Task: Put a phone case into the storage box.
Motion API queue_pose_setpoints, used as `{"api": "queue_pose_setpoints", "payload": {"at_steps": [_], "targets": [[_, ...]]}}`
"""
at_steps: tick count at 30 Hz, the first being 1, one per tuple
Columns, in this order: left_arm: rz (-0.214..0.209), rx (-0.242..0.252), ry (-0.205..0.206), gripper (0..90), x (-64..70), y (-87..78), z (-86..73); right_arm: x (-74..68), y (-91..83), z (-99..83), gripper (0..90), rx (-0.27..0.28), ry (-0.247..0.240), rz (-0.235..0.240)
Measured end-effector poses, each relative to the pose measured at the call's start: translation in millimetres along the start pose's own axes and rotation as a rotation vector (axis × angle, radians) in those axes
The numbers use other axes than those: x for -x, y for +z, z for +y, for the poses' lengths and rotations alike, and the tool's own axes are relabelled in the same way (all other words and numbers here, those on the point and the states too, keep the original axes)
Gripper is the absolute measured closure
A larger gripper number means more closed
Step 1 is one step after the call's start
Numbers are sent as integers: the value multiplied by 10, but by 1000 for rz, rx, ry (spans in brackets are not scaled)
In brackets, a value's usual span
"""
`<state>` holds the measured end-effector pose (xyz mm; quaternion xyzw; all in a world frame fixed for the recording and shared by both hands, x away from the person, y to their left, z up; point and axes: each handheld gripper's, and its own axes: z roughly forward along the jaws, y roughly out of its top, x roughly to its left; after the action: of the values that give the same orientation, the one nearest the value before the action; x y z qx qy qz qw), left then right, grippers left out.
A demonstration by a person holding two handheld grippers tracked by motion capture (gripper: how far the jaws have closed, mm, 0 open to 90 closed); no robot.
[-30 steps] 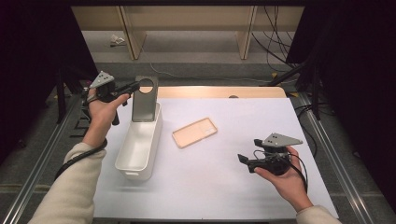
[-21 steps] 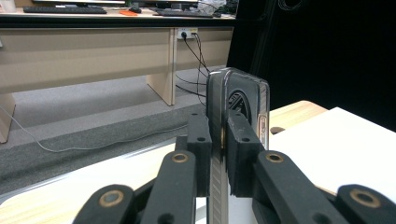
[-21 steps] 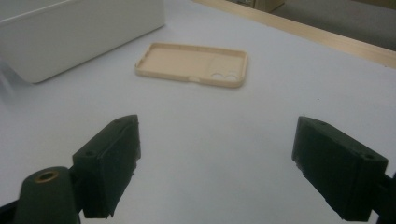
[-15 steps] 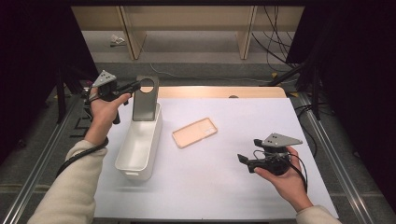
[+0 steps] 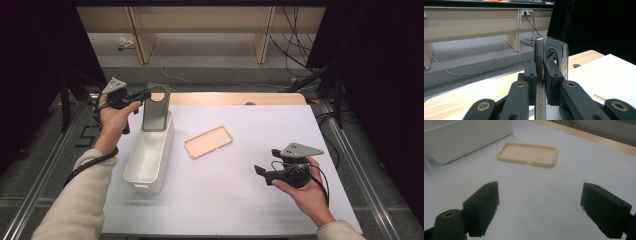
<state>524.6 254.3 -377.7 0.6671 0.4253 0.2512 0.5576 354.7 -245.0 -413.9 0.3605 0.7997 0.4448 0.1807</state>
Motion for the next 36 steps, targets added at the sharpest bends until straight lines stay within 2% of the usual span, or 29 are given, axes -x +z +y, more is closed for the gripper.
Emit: {"api": "queue_pose_setpoints", "payload": {"at_steps": [12,36], "targets": [[15,-40,1,811,-22,84,-88,-3,1,-1,162,-1,-1,2],[33,-76,-15,802,-76,152,-185,-2,5,-4,162,-5,0,7]]}}
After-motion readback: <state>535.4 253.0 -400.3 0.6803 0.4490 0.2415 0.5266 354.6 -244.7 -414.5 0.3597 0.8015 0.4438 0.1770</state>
